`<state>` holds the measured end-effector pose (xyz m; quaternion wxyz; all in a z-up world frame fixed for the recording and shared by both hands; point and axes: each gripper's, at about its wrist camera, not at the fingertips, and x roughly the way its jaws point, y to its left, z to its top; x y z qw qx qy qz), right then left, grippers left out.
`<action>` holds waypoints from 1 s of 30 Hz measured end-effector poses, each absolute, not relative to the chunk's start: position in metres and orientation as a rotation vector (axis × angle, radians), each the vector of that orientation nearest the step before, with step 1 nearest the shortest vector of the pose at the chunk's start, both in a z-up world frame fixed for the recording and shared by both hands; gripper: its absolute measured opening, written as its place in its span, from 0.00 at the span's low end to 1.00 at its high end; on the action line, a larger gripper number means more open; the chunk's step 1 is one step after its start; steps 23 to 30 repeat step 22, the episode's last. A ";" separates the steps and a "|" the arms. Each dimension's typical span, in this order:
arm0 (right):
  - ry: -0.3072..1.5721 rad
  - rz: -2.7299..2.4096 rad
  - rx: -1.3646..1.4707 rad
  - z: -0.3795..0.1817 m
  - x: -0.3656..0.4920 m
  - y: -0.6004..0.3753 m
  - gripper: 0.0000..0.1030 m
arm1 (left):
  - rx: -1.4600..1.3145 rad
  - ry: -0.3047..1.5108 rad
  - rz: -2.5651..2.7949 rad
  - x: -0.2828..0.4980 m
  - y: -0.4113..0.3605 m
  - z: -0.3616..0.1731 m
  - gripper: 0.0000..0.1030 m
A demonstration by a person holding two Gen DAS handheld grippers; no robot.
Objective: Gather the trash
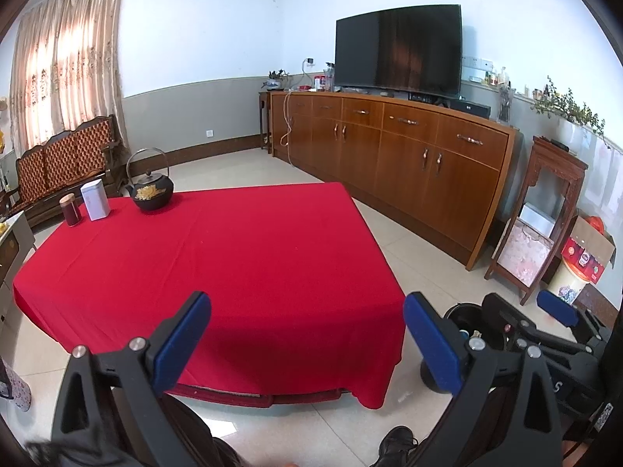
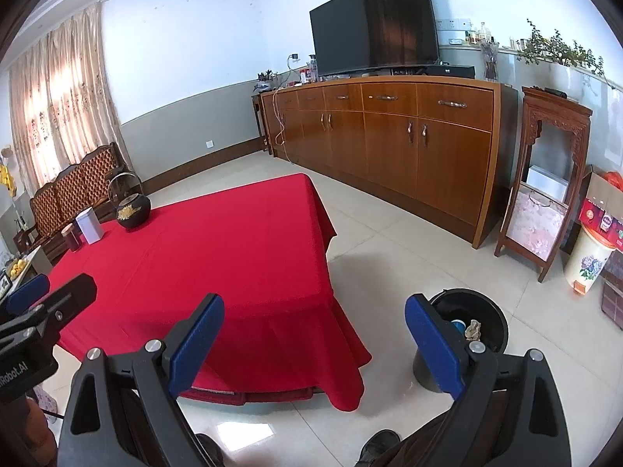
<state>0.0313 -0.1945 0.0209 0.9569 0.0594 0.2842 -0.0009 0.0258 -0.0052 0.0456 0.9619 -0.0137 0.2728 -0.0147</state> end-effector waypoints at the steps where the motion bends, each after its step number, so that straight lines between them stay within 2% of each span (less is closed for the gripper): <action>1: 0.575 -0.002 0.124 0.021 0.031 -0.196 0.92 | -0.025 0.550 -0.030 0.025 -0.005 0.046 0.97; 15: 0.575 -0.004 0.109 0.023 0.037 -0.195 0.92 | -0.052 0.563 -0.044 0.031 -0.005 0.046 0.97; 21: 0.565 0.001 0.132 0.023 0.045 -0.194 0.92 | -0.033 0.488 -0.072 0.030 -0.008 0.058 0.97; 30: 0.566 0.007 0.129 0.023 0.048 -0.192 0.92 | -0.023 0.487 -0.068 0.031 -0.009 0.059 0.97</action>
